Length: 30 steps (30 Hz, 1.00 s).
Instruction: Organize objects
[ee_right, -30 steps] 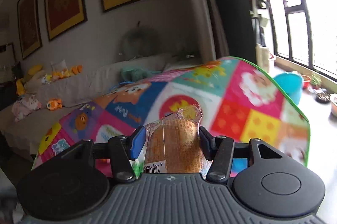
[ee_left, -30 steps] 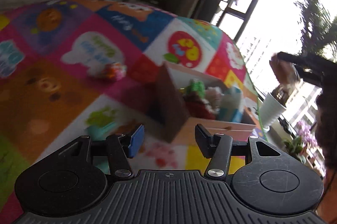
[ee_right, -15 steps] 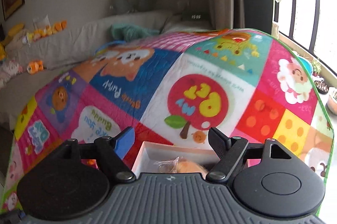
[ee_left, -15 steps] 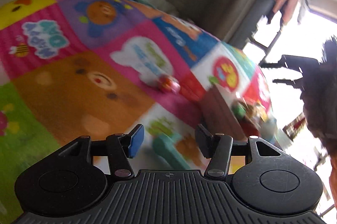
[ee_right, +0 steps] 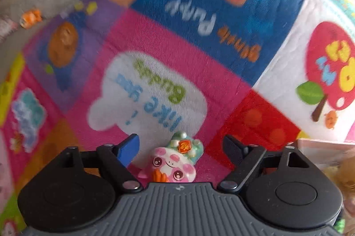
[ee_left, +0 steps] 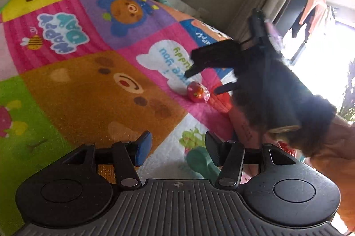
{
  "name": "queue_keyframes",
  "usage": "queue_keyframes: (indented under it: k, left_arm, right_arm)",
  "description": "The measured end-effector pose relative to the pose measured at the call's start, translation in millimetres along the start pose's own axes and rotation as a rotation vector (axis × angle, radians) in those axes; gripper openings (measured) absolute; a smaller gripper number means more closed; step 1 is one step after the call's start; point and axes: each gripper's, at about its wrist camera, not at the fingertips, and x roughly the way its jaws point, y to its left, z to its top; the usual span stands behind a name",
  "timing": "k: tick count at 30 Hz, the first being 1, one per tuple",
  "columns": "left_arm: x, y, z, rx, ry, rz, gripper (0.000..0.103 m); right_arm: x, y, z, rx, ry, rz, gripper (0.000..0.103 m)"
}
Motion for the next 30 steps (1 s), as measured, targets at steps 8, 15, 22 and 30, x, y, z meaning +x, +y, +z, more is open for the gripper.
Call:
queue_keyframes:
  k: [8, 15, 22, 30]
  left_arm:
    - [0.7, 6.6, 1.9, -0.053, 0.002, -0.009, 0.058]
    - [-2.1, 6.3, 1.7, -0.049, -0.020, 0.003, 0.058]
    - [-5.1, 1.0, 1.9, -0.028, -0.028, 0.030, 0.058]
    - [-15.3, -36.5, -8.0, 0.042, 0.065, 0.000, 0.058]
  right_arm:
    - [-31.1, 15.8, -25.1, -0.116, -0.024, 0.021, 0.053]
    - [-128.2, -10.0, -69.8, -0.144, -0.164, 0.118, 0.053]
    - [-218.1, -104.4, -197.5, -0.098, -0.328, 0.085, 0.053]
    - [-198.1, -167.7, -283.7, 0.060, -0.270, -0.040, 0.055]
